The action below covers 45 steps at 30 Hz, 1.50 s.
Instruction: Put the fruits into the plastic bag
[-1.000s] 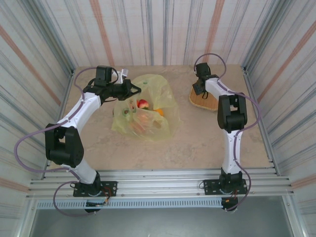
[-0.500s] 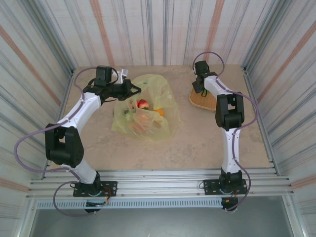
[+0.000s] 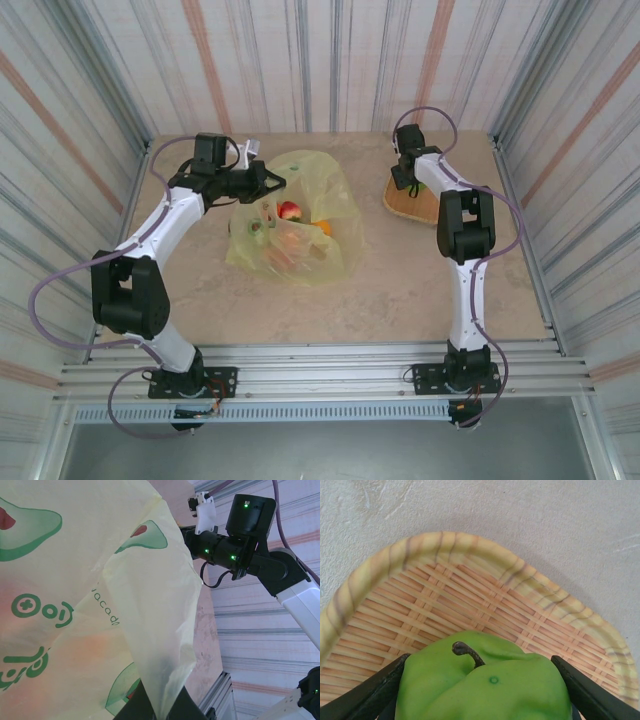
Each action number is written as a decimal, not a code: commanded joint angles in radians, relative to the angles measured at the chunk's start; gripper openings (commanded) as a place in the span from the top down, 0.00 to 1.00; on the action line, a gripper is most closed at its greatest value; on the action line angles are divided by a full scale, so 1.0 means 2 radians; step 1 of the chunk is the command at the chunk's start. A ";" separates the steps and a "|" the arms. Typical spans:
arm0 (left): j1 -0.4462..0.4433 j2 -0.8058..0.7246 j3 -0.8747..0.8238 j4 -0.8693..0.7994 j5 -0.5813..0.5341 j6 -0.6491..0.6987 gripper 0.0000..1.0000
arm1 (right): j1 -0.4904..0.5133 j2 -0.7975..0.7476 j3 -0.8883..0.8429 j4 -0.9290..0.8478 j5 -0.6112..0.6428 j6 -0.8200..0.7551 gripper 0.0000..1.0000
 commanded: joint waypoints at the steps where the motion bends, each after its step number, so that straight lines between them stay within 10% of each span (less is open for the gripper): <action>1: -0.001 0.000 0.010 -0.008 0.013 0.007 1.00 | -0.003 -0.043 0.001 -0.021 -0.017 0.022 0.36; 22: -0.003 -0.002 0.009 -0.007 0.012 0.006 1.00 | 0.141 -0.417 -0.394 0.141 -0.262 0.136 0.47; 45: -0.005 -0.002 0.009 -0.008 0.011 0.007 1.00 | 0.243 -0.266 -0.375 0.263 -0.307 0.221 0.49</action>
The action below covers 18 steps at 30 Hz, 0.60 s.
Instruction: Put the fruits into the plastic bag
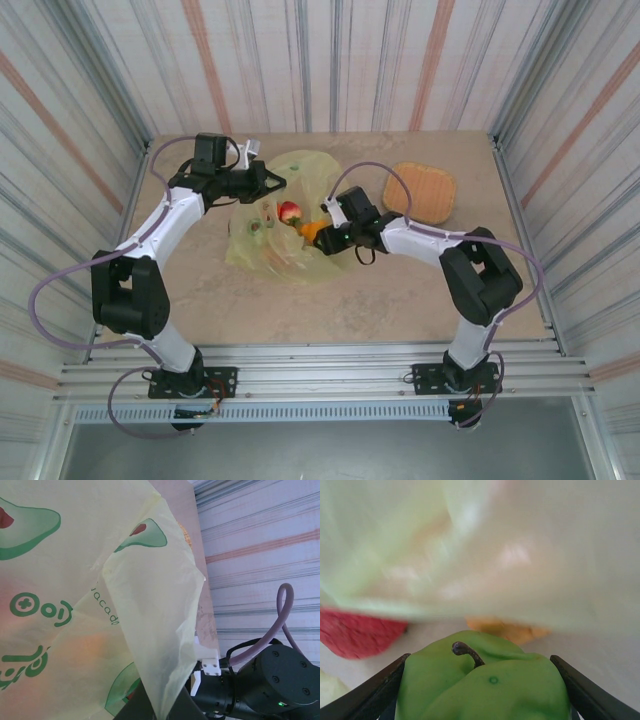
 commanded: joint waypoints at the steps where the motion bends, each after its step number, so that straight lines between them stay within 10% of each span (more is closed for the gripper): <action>1: -0.004 -0.003 0.009 -0.007 0.009 0.007 1.00 | 0.008 0.014 0.031 0.053 -0.037 0.045 0.49; 18: -0.004 -0.002 0.010 -0.007 0.012 0.007 1.00 | 0.018 0.102 0.125 0.171 -0.011 0.183 0.46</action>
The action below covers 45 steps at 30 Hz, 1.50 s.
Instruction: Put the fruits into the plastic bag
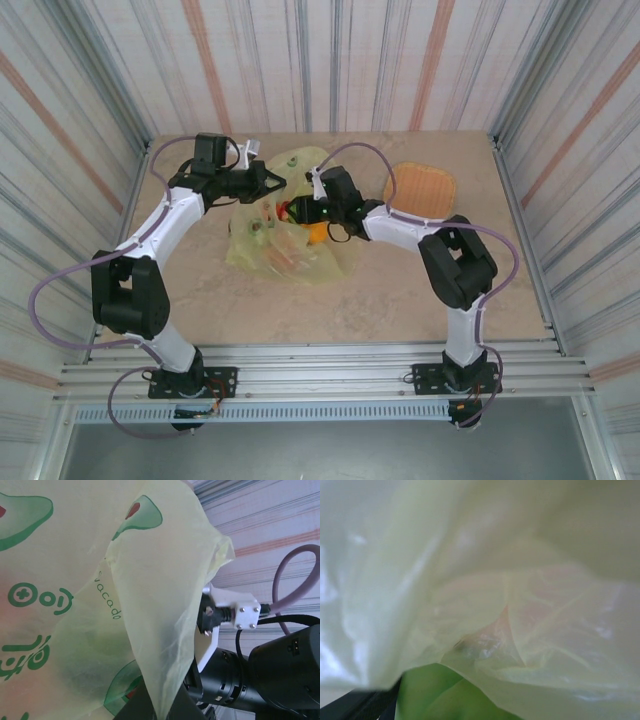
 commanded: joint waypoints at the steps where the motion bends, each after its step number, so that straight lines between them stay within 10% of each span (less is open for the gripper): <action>1: -0.004 -0.002 0.009 -0.008 0.011 0.007 1.00 | 0.007 0.023 0.026 0.041 -0.007 0.057 0.46; 21: -0.004 -0.003 0.010 -0.007 0.011 0.006 1.00 | 0.005 -0.004 -0.019 0.042 -0.117 0.070 0.19; 45: 0.010 -0.011 0.011 -0.008 0.011 0.006 1.00 | -0.026 -0.117 -0.094 -0.030 -0.069 0.012 0.21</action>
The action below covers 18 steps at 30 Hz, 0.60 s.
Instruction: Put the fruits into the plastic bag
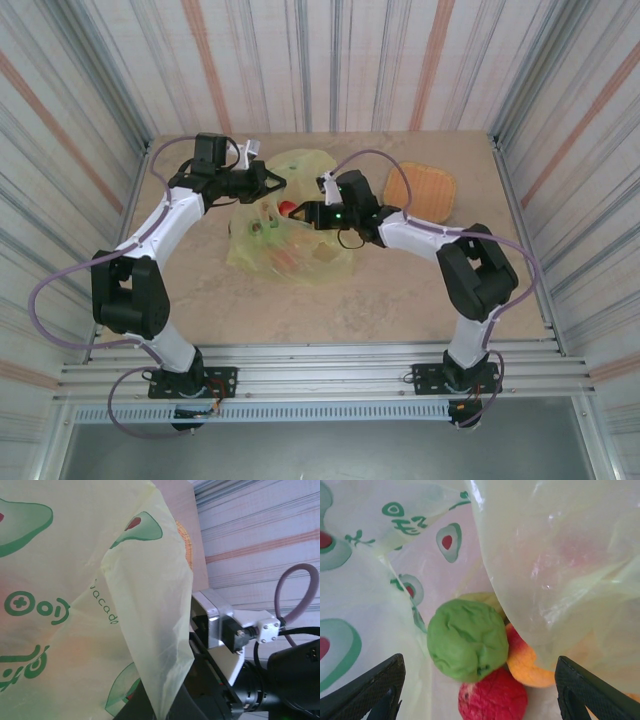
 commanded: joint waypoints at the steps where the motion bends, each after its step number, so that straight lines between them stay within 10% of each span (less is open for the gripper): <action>1: 0.011 -0.011 0.010 -0.007 0.011 0.005 1.00 | -0.009 -0.048 -0.018 -0.037 0.033 -0.037 0.21; 18: 0.014 -0.008 0.008 -0.004 0.013 0.002 1.00 | -0.042 -0.191 -0.075 -0.113 0.221 -0.137 0.17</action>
